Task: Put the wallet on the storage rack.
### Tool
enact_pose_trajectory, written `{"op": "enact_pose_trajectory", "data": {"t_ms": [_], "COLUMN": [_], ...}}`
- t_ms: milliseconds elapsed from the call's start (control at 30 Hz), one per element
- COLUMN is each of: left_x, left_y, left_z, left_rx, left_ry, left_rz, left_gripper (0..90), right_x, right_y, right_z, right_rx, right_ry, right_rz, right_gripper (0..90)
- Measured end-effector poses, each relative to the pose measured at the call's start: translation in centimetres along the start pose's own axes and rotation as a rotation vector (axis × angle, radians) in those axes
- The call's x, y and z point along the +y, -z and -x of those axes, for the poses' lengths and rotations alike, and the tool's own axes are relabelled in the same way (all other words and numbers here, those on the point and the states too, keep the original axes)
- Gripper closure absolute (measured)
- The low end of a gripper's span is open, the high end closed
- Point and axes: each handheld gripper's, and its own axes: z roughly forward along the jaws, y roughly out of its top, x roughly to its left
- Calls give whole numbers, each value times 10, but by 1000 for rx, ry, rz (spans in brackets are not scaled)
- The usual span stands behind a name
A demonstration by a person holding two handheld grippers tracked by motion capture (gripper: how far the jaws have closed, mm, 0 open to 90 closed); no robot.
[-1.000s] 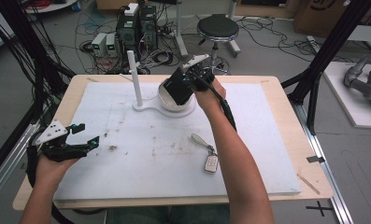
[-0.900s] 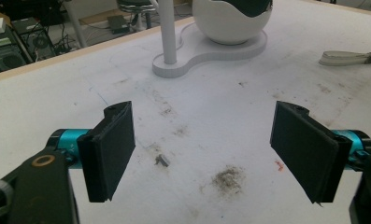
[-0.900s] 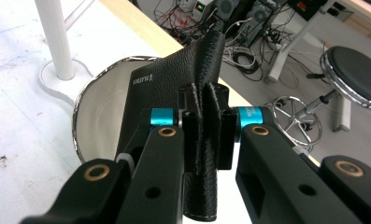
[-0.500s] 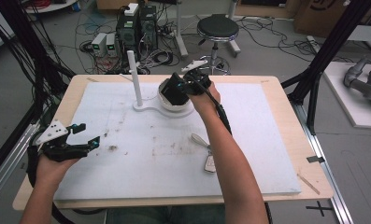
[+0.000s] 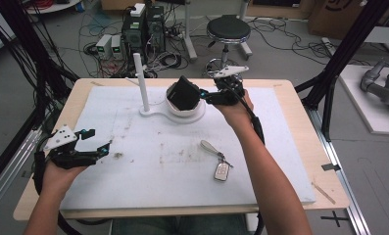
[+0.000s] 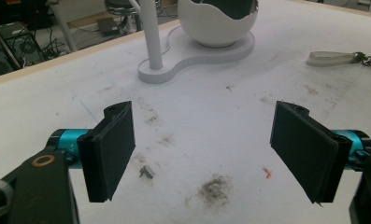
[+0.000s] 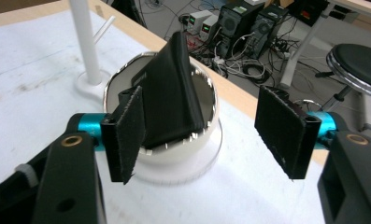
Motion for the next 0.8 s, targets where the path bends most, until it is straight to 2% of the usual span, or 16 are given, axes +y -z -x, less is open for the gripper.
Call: {"op": "enact_pose_trajectory", "data": {"t_ms": [33,133,233,333,367,500,533,633,700,800], "left_x": [0,3,4,7,8,10,11,12,13,14], "left_y": [0,-4,-6,-10,-11,-15,-16,-19,-20,-25], "left_z": [0,3,4,5,5,6,6,5,4,3], "left_rx": [0,-13,-18,-23,-26,-36,-38,-41,-45,-53], "left_ry": [0,-6,-9,-8,-8,-10,-9,-2,3,9], "left_rz": [0,11,15,23,25,40,44,61,69,81], "left_gripper": [221,221,221,221,221,221,221,221,221,221], "right_x": [0,-17,-25,-42,-42,-66,-66,-83,-86,-105], "right_y": [0,21,29,47,47,61,61,69,71,79], "right_z": [0,2,4,8,8,11,11,12,12,4], "right_rx": [0,12,11,12,12,12,12,8,9,9], "right_ry": [0,-12,-19,-46,-46,-59,-59,-90,-93,-109], "right_rz": [0,24,14,44,44,54,54,62,65,98], "right_gripper": [338,310,302,291,291,278,278,265,257,249]}}
